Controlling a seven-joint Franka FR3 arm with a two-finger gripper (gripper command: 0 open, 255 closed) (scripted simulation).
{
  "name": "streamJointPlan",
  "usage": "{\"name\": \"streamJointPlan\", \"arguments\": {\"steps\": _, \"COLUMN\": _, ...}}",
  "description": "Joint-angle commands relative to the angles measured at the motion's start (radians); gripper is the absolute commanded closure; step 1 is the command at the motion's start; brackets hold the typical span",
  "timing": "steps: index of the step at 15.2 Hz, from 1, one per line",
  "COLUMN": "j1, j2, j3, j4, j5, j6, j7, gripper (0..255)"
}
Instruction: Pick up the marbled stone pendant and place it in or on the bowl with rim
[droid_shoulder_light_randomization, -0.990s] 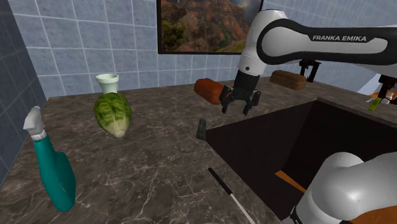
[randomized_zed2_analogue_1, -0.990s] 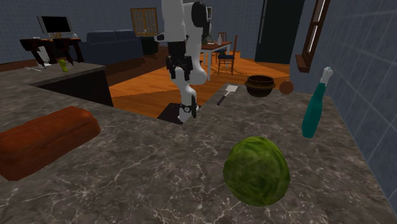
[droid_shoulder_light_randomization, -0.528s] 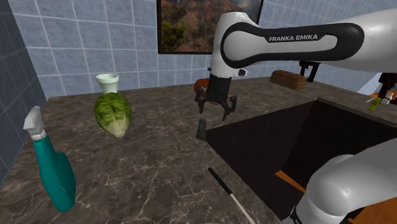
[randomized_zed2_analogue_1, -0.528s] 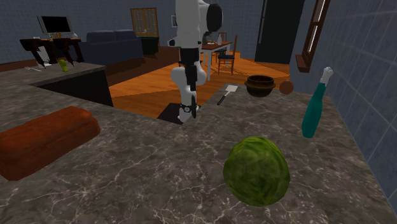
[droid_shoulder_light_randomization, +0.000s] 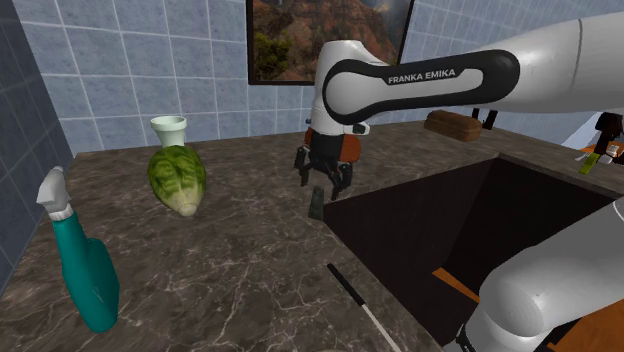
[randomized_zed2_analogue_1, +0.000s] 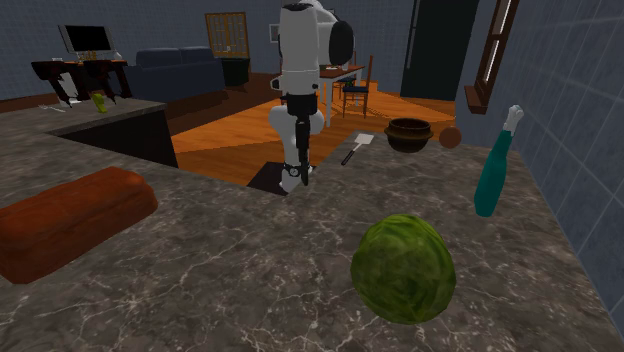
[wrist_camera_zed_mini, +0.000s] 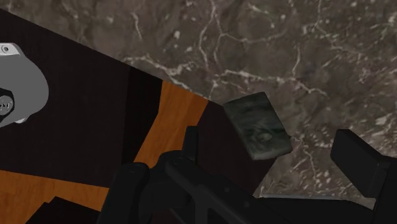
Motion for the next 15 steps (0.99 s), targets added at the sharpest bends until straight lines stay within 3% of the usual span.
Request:
{"name": "streamJointPlan", "arguments": {"steps": 1, "j1": 0.001, "j2": 0.006, "j3": 0.005, "j4": -0.028, "j5": 0.001, "j6": 0.034, "j7": 0.001, "gripper": 0}}
{"name": "streamJointPlan", "arguments": {"steps": 9, "j1": 0.001, "j2": 0.005, "j3": 0.005, "j4": -0.028, "j5": 0.001, "j6": 0.033, "j7": 0.001, "gripper": 0}}
{"name": "streamJointPlan", "arguments": {"steps": 10, "j1": 0.001, "j2": 0.005, "j3": 0.005, "j4": -0.028, "j5": 0.001, "j6": 0.033, "j7": 0.001, "gripper": 255}}
{"name": "streamJointPlan", "arguments": {"steps": 15, "j1": 0.001, "j2": 0.006, "j3": 0.005, "j4": -0.028, "j5": 0.001, "j6": 0.033, "j7": 0.001, "gripper": 255}}
